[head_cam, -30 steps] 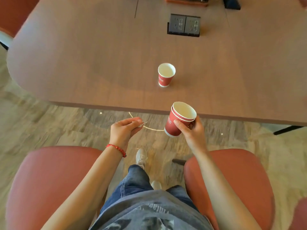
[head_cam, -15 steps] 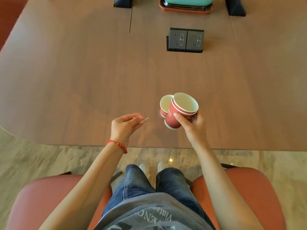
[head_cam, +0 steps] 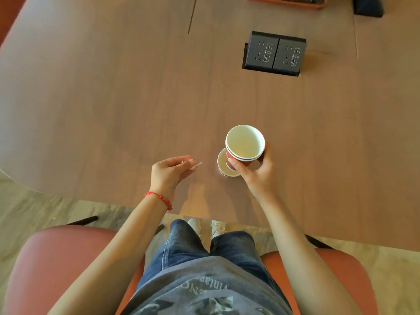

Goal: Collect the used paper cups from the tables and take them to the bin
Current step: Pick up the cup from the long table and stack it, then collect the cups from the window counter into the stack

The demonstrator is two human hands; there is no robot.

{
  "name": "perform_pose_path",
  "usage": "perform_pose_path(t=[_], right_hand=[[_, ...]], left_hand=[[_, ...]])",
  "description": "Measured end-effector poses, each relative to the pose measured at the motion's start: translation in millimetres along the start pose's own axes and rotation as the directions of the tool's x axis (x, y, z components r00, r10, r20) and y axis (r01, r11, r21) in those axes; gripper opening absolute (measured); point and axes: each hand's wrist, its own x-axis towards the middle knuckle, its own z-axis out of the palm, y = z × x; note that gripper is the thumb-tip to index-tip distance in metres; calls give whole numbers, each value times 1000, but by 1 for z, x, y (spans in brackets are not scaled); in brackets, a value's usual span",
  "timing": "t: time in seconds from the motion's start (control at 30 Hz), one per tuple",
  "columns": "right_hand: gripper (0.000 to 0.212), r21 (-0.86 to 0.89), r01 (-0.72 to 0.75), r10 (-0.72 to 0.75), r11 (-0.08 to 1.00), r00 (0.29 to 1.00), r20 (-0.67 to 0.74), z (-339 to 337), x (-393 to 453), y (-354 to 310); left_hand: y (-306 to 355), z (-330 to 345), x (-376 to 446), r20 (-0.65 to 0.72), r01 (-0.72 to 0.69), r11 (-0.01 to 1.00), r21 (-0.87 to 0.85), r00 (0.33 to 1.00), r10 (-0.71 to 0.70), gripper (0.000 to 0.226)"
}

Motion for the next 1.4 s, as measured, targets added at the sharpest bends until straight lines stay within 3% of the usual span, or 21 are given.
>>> perform_pose_path(t=[0.33,0.57,0.9,1.2,1.4], right_hand=[[73,-58,-37,41,998,997,61,6,3,39],[94,-124,-82,101,989,983,150,3,-2,49],[69,-97,-113,122,989,989,88,14,0,37],[65,50,-196,179,979,956,234,39,-7,1],[62,48,-182,153,982,920,361,76,-22,-19]], left_hand=[[-5,7,14,-49,48,998,35,998,-47,7],[-4,9,21,-46,64,997,36,997,-63,6],[-5,2,18,-30,61,998,25,998,-60,6],[-6,-41,9,-58,14,997,-74,998,-19,8],[-6,-92,-8,-146,-62,988,-139,988,41,7]])
